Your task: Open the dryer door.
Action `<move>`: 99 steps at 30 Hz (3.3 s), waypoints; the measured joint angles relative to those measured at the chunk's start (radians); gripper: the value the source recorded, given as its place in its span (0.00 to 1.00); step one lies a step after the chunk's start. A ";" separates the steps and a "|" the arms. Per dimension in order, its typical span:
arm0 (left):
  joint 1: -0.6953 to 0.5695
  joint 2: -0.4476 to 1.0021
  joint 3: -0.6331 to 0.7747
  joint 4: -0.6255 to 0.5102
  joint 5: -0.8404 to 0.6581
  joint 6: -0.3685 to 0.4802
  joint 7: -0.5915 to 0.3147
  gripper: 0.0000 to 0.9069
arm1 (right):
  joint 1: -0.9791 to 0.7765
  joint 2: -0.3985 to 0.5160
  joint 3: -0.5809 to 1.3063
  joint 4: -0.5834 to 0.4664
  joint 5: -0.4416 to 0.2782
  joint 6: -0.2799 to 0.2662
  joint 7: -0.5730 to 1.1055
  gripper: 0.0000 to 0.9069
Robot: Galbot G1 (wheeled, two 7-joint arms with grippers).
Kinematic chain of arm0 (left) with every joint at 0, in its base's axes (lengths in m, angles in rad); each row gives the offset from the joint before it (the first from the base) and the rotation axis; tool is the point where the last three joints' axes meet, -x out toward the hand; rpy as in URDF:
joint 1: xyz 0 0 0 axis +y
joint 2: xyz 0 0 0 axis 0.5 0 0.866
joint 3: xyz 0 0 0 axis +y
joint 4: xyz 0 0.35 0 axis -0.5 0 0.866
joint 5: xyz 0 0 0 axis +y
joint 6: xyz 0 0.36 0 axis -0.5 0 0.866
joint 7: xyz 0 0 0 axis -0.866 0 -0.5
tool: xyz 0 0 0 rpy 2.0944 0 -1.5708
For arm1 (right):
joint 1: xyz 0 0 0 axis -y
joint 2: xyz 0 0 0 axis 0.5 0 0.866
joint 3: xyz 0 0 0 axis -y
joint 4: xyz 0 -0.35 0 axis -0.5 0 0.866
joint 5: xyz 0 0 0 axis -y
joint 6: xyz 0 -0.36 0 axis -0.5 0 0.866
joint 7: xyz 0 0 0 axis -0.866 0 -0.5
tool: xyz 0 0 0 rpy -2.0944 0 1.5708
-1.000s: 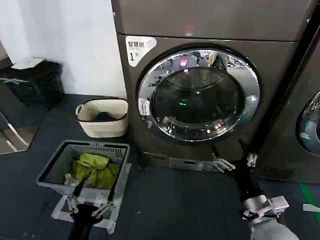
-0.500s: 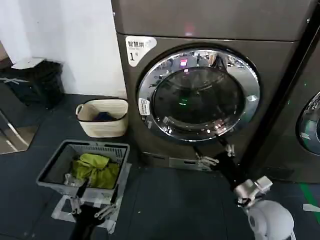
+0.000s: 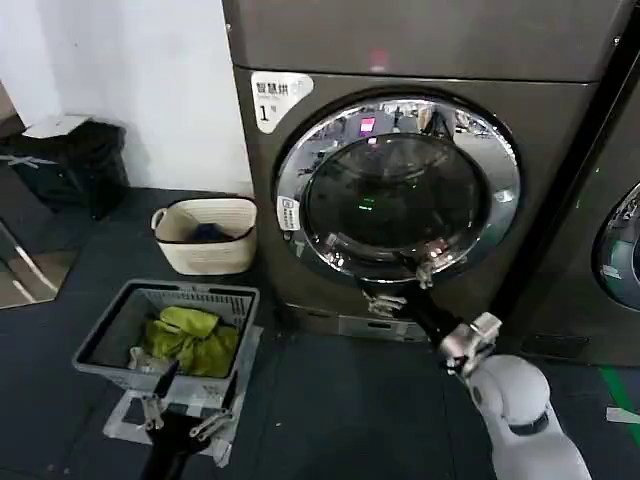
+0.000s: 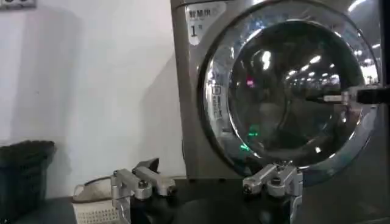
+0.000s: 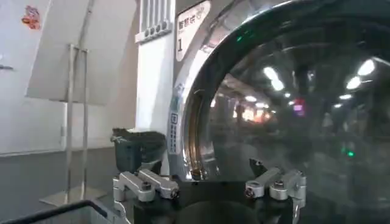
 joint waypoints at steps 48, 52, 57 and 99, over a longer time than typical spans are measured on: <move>0.022 -0.007 0.006 -0.023 -0.001 -0.010 0.007 1.00 | 0.258 0.109 -0.202 -0.267 -0.059 0.002 0.048 1.00; 0.022 -0.008 0.006 -0.023 -0.001 -0.010 0.007 1.00 | 0.272 0.113 -0.211 -0.280 -0.060 0.002 0.050 1.00; 0.022 -0.008 0.006 -0.019 -0.001 -0.012 0.008 1.00 | 0.285 0.124 -0.227 -0.293 -0.070 0.003 0.055 1.00; 0.022 -0.007 0.010 -0.017 0.004 -0.017 0.008 1.00 | 0.392 0.175 -0.302 -0.410 -0.100 -0.004 0.044 1.00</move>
